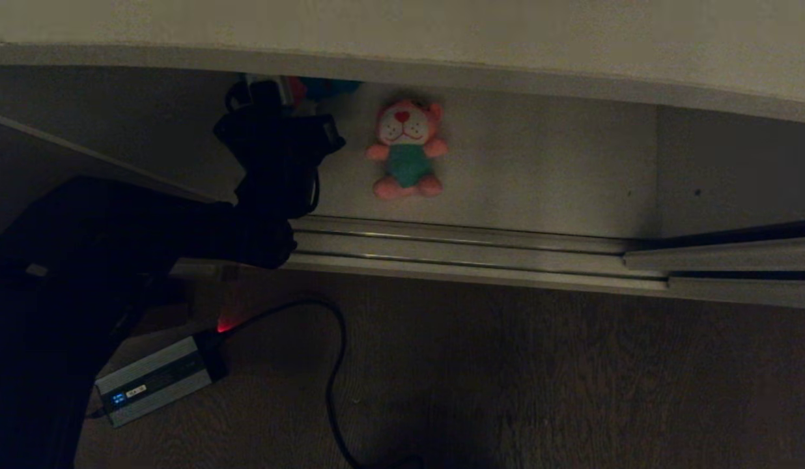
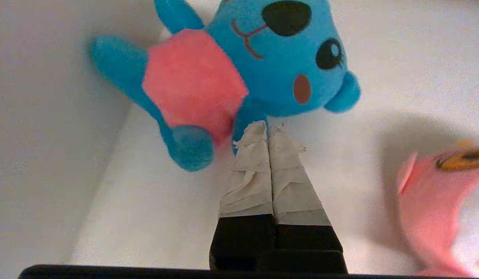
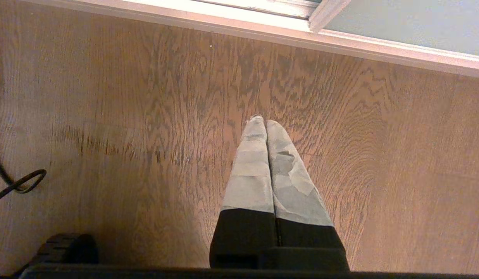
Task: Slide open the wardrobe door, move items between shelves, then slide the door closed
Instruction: Place the blue doll on the higher shelf
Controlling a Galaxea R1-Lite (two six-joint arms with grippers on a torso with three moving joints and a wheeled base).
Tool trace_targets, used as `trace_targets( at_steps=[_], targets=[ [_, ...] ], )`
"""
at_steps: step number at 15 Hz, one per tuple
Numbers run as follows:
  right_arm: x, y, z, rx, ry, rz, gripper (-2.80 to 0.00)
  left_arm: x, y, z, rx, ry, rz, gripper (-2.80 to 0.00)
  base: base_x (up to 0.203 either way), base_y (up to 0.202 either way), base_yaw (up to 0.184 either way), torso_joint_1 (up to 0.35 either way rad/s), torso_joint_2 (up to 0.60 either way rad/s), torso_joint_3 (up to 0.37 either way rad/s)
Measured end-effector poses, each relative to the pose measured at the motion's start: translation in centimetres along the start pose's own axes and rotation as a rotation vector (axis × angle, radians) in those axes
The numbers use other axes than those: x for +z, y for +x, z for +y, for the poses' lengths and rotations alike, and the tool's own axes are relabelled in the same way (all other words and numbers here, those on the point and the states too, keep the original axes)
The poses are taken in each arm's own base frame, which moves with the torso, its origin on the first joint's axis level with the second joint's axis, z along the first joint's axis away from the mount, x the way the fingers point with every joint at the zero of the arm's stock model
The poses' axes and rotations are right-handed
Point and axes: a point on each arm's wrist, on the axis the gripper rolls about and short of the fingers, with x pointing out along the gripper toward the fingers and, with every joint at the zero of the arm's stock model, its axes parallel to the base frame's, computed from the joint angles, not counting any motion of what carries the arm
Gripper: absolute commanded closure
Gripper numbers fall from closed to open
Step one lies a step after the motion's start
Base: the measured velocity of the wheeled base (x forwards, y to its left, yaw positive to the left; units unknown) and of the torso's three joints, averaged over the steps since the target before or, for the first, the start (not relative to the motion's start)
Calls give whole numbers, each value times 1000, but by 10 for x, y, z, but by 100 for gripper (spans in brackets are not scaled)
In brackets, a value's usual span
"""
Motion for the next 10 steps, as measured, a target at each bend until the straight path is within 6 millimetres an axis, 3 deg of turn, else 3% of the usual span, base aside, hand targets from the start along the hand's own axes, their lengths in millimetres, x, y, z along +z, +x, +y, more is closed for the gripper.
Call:
trace_targets(
  at_steps=[2, 3, 10],
  targets=[
    [0, 0, 0, 0, 0, 0, 0, -2, -2, 0, -9, 56, -14, 0, 0, 0, 0, 0, 0, 0],
    [0, 0, 0, 0, 0, 0, 0, -5, -1, 4, -25, 73, -14, -280, 0, 0, 0, 0, 0, 0],
    [0, 0, 0, 0, 0, 0, 0, -14, 10, 28, -116, 210, -35, -280, 0, 0, 0, 0, 0, 0]
  ],
)
